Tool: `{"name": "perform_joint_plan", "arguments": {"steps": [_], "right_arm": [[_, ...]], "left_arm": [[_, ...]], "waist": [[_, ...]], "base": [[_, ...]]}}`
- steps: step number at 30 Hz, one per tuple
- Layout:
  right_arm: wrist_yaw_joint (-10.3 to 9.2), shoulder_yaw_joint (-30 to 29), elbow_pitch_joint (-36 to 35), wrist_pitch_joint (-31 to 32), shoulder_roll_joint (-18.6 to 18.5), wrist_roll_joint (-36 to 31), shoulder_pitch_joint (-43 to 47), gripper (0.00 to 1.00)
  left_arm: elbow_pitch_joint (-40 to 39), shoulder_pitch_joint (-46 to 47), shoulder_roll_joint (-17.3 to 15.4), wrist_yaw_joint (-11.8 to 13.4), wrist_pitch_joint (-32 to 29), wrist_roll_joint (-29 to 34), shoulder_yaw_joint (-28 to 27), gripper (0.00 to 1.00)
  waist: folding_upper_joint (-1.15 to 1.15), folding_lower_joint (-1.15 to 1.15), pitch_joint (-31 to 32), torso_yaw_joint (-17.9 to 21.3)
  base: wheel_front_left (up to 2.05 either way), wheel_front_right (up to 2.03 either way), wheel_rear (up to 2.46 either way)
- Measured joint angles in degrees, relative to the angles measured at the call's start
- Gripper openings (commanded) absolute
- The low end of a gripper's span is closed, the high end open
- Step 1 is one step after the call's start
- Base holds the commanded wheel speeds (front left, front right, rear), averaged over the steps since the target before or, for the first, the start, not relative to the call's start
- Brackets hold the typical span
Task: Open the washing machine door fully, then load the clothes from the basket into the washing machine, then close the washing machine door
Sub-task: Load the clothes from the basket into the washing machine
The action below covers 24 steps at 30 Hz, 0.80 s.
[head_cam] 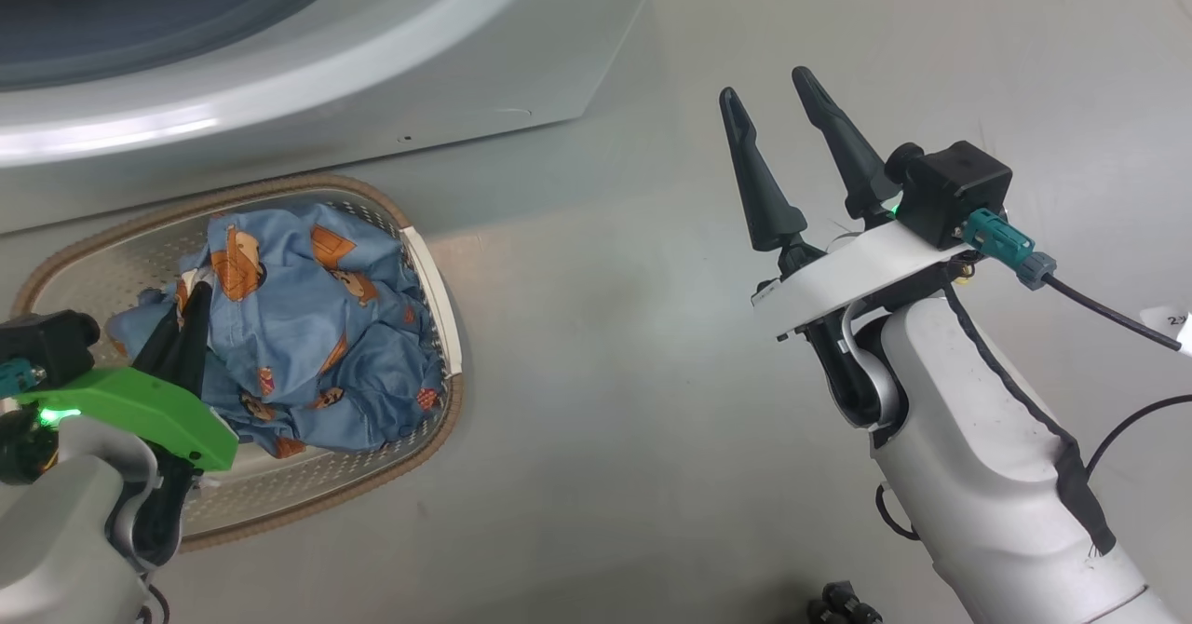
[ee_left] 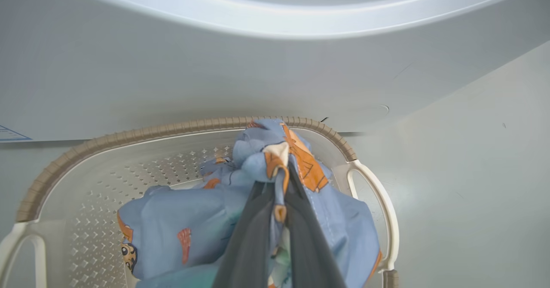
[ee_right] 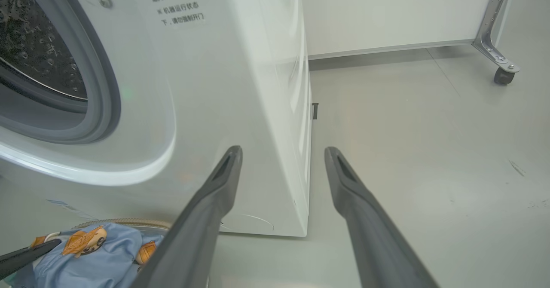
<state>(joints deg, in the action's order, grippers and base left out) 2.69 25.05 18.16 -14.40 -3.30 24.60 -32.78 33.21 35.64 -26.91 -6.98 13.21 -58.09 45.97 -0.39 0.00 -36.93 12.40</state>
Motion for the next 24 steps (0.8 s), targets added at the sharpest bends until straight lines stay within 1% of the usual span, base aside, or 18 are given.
{"name": "perform_joint_plan", "arguments": {"steps": [5, 8, 9, 14, 24], "right_arm": [[0.87, -1.03, 1.33, 0.00, -0.01, -0.26, 1.05, 1.00], [1.01, -1.42, 2.08, 0.00, -0.01, -0.25, 2.10, 1.00], [1.41, -1.59, 2.38, 0.00, -0.01, -0.25, 2.38, 1.00], [2.00, -2.79, 3.69, 0.00, -0.01, -0.25, 3.75, 1.00], [2.68, -5.28, 5.73, 0.00, -1.86, -0.25, 6.91, 1.00]], "left_arm": [[-1.26, -1.37, -0.04, 0.00, 0.52, -0.04, -0.05, 0.00], [-1.89, -2.82, -0.04, 0.00, 0.98, -0.87, -0.81, 0.00], [-2.12, -3.35, -0.07, 0.00, 0.99, -0.97, -1.11, 0.00], [-3.10, -4.62, -0.33, 0.00, 1.01, -0.80, -2.00, 0.00], [-7.64, -6.59, 0.68, 0.00, 1.01, 1.03, -8.93, 0.00]], "waist": [[0.00, 0.00, 3.28, -1.35], [0.00, 0.00, 5.25, -2.16], [0.00, 0.00, 5.93, -2.43], [0.00, 0.00, 9.24, -3.73], [0.00, 0.00, 15.92, -6.48]], "base": [[0.00, 0.00, 0.00], [0.00, 0.00, 0.00], [0.00, 0.00, 0.00], [0.00, 0.00, 0.00], [0.00, 0.00, 0.00]]}}
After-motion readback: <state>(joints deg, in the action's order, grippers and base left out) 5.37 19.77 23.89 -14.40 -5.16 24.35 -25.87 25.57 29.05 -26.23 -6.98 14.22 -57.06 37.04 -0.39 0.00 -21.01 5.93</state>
